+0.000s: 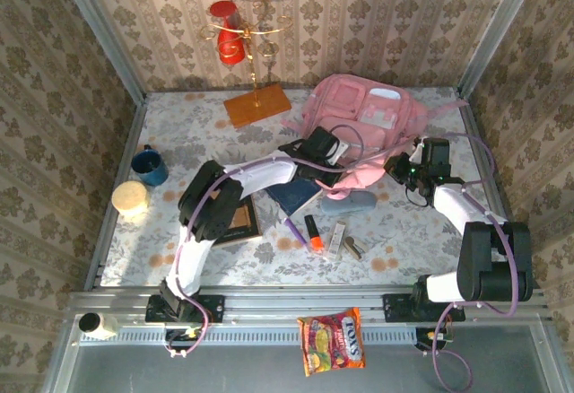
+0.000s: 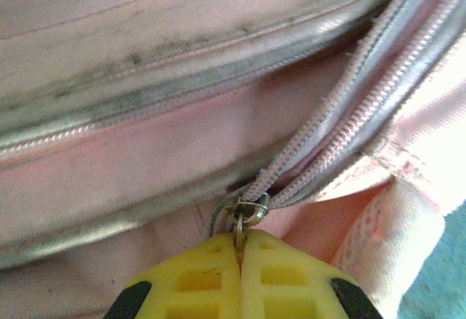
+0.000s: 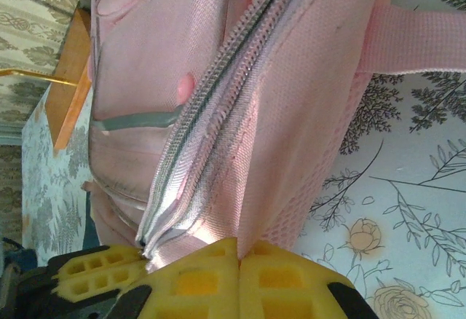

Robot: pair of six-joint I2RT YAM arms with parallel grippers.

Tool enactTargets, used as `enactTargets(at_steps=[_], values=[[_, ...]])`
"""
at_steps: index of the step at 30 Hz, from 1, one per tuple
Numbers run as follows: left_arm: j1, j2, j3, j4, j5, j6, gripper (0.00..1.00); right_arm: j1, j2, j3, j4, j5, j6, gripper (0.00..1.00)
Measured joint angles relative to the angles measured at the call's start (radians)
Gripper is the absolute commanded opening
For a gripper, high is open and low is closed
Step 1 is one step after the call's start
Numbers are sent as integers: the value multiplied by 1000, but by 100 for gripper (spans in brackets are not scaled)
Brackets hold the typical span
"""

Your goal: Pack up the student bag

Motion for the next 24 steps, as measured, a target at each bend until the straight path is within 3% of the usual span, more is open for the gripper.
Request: enactTargets(at_steps=[12, 24], values=[[25, -117, -83, 29, 132, -17, 0, 45, -50, -90, 122, 22, 47, 0], [25, -117, -84, 36, 167, -66, 0, 105, -92, -112, 151, 116, 79, 0]])
